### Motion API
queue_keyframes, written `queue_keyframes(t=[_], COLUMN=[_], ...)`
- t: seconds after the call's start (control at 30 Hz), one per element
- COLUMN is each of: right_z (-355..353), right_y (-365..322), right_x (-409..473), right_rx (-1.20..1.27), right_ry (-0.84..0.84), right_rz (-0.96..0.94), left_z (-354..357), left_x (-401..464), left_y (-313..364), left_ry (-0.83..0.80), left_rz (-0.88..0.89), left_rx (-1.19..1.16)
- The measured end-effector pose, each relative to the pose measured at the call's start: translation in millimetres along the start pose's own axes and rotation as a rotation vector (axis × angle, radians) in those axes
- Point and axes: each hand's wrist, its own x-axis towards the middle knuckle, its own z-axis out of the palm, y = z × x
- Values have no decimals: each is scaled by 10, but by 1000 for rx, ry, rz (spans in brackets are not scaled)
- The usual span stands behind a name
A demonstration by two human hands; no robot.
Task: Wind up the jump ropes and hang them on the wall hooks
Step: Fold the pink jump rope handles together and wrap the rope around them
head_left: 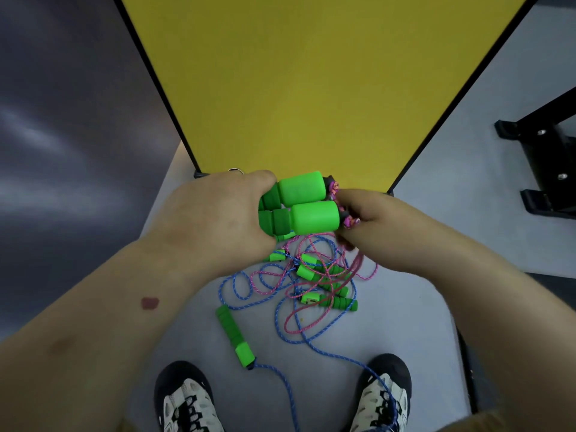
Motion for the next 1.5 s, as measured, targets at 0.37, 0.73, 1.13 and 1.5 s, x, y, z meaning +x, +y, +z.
queue_keyframes(t=[0.37,0.73,1.13,1.5], right_z=[558,122,-27,145], right_y=[-189,-673,-250,-24], right_x=[-29,-320,-2,128], right_rx=[-252,-669,124,608], right_ry=[-30,28,100,74], right_rz=[119,22,-2,140], left_z=[82,210,146,88], left_x=[38,21,3,-31], left_y=[-16,-79,-50,-49], left_ry=[38,-14,-246,-172], left_rz=[-115,-37,140,186], left_rx=[-86,117,56,-128])
